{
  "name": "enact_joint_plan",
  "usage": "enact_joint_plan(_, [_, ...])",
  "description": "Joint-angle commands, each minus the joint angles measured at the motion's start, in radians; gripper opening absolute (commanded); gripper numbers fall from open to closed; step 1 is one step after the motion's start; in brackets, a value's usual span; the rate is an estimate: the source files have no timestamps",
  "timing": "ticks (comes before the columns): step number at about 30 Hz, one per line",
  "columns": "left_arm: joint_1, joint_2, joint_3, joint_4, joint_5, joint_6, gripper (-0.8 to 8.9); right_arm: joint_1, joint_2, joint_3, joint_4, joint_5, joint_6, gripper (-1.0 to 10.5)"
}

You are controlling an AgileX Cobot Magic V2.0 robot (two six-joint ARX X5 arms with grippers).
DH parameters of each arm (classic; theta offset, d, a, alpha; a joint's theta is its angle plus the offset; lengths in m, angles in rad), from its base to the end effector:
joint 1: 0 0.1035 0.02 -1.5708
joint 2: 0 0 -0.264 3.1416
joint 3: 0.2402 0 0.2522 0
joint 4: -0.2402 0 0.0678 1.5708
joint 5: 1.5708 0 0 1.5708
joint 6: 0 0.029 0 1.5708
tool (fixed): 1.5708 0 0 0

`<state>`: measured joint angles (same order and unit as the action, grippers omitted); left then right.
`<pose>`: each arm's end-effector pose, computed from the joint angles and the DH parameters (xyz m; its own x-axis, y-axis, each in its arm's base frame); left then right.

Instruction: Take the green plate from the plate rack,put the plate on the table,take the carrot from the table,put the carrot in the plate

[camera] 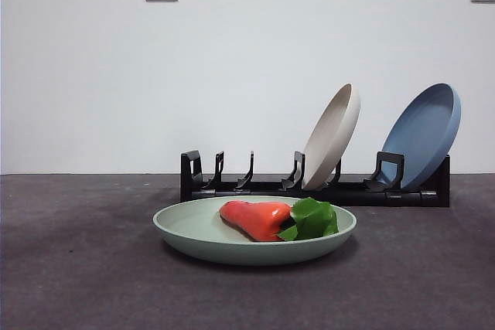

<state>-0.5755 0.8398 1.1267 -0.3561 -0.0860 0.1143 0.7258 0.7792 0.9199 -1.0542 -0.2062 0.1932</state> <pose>0.1341 -0.0840 0.4202 0.8806 -0.4689 -0.0689 0.4739 0.8724 0.1197 0.0896 0.0874 0.3066 0.3114 0.5501 -0.7749 -0.6157 0.7379 0.2764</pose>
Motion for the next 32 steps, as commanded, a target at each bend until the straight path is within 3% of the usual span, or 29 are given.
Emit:
enact_joint_plan(1, [0.146,-0.064,-0.058,0.055,0.103,0.04,-0.04,0.002,-0.002,-0.001,0.005,0.003,0.0,0.0])
enact_joint_plan(5, [0.308,-0.205,-0.215,0.185,0.132,0.045,-0.04,0.002,-0.002,-0.001,0.005,0.003,0.0,0.0])
enact_joint_plan(12, [0.479,-0.436,-0.558,0.364,0.114,0.043,-0.04,0.002,-0.002,-0.001,0.005,0.003,0.0,0.0])
enact_joint_plan(22, [0.588,-0.679,-0.943,0.376,0.115,-0.007,-0.04,0.002,-0.002,-0.001,0.005,0.003,0.0,0.0])
enact_joint_plan(32, [0.618,-0.791,-1.124,0.346,0.115,-0.039,-0.04,0.002,-0.002,-0.001,0.005,0.003,0.0,0.0])
